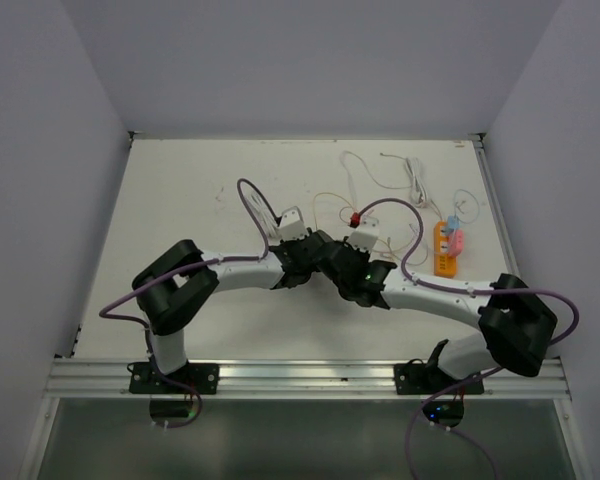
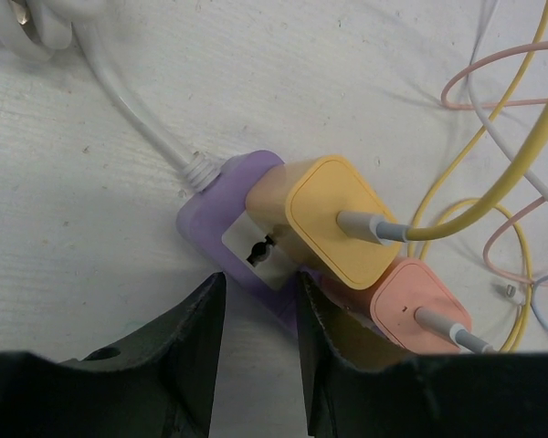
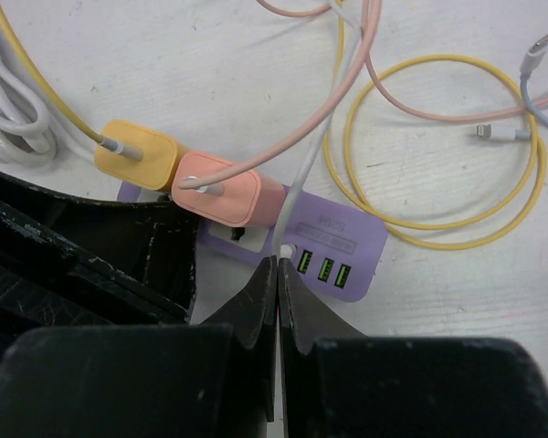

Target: Pull the plug off the socket

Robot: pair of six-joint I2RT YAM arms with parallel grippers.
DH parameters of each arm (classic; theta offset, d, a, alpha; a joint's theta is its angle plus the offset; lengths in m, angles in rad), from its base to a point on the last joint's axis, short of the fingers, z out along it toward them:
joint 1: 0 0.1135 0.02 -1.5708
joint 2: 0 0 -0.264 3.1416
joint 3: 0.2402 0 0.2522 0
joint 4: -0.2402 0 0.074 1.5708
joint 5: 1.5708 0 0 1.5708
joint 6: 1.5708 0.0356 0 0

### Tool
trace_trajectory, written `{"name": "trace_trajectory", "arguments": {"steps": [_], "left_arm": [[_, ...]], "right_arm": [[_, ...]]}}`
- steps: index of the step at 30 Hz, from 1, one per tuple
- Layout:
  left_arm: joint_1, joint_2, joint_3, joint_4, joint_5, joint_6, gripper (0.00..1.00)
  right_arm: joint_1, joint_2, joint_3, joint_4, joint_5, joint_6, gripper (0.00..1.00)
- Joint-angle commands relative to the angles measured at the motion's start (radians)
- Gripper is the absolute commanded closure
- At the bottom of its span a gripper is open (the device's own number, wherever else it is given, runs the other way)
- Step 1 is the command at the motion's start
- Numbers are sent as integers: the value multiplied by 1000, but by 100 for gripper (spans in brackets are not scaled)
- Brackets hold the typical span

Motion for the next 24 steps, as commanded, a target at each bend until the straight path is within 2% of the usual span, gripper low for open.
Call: {"name": "trace_trajectory", "arguments": {"steps": [1, 3, 4, 7, 10, 13, 14, 18, 20, 24], "left_arm": [[-33, 84, -67, -243, 61, 19, 60], [-33, 77, -67, -240, 55, 24, 59], [-33, 76, -67, -240, 52, 24, 59], [-33, 70, -58, -239, 46, 35, 59], [-33, 55, -50, -232, 38, 59, 56], [-33, 39, -39, -224, 23, 93, 55], [-33, 36, -33, -224, 18, 102, 55], [-33, 28, -21, -224, 14, 137, 54], [-33, 28, -18, -220, 9, 151, 54], [-35, 36, -6, -215, 18, 168, 53]], "right_arm": [[4, -65, 57, -88, 51, 155, 100], [4, -117, 8, -94, 20, 143, 97], [4, -139, -14, -78, 2, 128, 88], [1, -239, -100, 12, -50, -19, 79], [-8, -321, -170, 118, -162, -334, 78], [-26, -352, -215, 172, -277, -476, 75], [-28, -351, -229, 197, -300, -578, 74], [-89, -308, -264, 296, -502, -723, 62], [-163, -280, -279, 337, -650, -754, 60], [-237, -210, -256, 395, -777, -839, 60]]}}
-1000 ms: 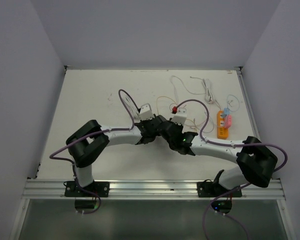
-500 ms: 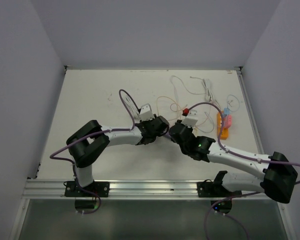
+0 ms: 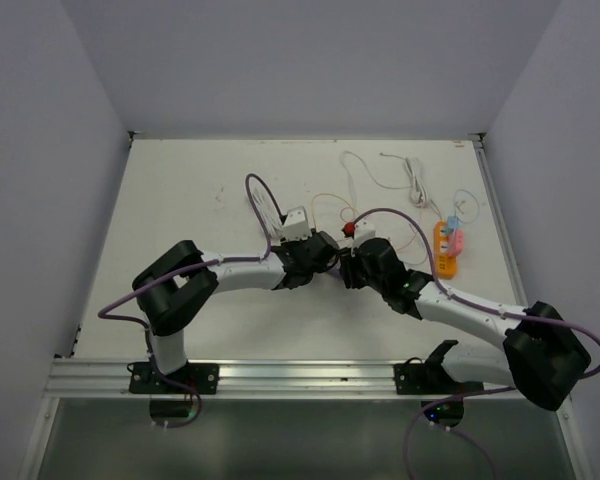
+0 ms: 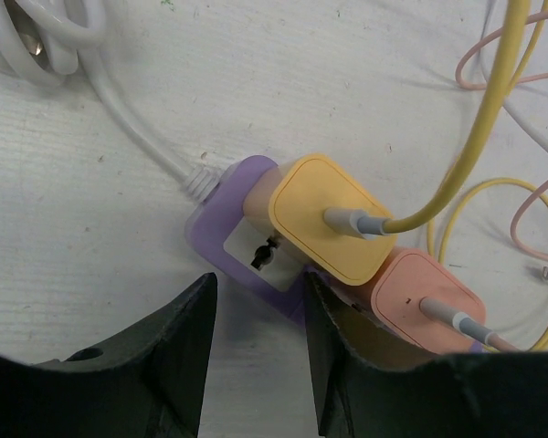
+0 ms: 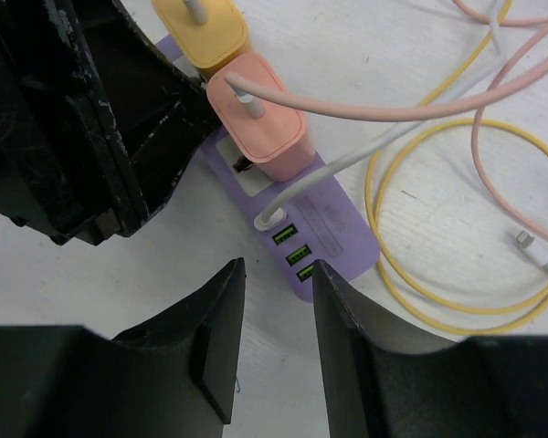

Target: Pull the plug off the socket

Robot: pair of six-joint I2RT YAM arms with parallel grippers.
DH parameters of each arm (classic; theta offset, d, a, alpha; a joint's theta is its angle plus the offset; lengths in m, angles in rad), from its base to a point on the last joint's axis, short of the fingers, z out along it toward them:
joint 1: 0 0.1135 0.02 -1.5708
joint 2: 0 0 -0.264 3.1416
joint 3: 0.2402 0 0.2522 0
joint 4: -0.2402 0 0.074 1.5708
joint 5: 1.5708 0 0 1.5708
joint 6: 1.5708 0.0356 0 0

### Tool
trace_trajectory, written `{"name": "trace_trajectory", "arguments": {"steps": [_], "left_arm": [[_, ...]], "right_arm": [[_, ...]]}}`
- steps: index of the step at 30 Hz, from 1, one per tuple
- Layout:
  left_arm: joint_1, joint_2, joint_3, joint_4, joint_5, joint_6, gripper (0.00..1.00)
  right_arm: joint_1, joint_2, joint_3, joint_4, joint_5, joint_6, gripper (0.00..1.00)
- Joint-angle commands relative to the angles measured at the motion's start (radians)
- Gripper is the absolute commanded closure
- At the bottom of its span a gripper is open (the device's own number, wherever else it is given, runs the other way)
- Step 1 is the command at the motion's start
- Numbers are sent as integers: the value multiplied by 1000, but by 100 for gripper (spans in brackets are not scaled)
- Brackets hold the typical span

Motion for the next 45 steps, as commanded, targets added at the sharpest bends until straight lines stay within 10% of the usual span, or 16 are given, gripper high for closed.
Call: {"name": "trace_trajectory", "arguments": {"steps": [1, 32, 45], "left_arm": [[-19, 42, -18, -182, 54, 79, 53], [-19, 59, -10, -186, 64, 88, 53], [-19, 57, -13, -185, 61, 94, 53]], "right_arm": [[-31, 48, 29, 110, -193, -172, 61], [-87, 230, 68, 202, -247, -300, 64], [-94, 287, 79, 215, -281, -300, 82]]}}
